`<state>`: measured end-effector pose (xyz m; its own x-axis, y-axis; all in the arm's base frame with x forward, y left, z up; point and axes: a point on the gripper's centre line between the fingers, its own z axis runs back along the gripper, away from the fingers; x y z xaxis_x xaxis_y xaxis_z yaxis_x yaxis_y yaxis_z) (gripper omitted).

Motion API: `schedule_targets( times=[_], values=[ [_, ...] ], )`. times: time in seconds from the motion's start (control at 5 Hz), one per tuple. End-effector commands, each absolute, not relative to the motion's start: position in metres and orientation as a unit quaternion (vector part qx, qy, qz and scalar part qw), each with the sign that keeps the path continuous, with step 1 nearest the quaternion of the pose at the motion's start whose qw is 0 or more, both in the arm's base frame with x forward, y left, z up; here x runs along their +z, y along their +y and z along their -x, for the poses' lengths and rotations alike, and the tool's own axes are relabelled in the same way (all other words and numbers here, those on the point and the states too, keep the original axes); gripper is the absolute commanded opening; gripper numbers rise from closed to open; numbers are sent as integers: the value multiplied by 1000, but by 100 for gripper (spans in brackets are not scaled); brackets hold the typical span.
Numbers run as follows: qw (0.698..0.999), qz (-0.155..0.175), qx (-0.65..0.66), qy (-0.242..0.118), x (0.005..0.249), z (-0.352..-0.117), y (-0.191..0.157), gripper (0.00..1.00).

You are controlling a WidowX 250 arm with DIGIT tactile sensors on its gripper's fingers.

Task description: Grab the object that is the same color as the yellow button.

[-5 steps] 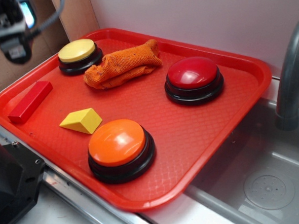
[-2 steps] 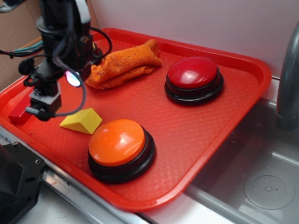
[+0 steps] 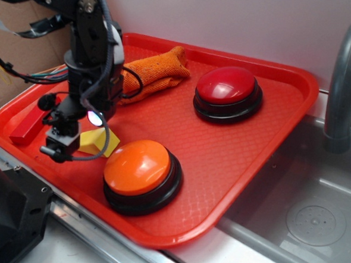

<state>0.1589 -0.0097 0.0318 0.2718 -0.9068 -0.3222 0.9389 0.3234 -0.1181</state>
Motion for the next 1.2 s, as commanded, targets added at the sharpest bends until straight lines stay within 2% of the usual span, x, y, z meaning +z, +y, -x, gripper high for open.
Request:
schedule_targets(
  times=[0.0, 0.2, 0.4, 0.6, 0.8, 1.0],
  values=[
    [808, -110, -553, 170, 21, -165, -12, 100],
    [825, -106, -533, 155, 18, -172, -10, 100],
    [833, -102, -526, 141, 19, -172, -10, 0],
    [838, -101, -519, 136, 20, -173, -10, 0],
    [875, -99, -461, 113, 36, -172, -5, 0],
    [932, -94, -346, 59, 86, -156, 4, 0]
  ],
)
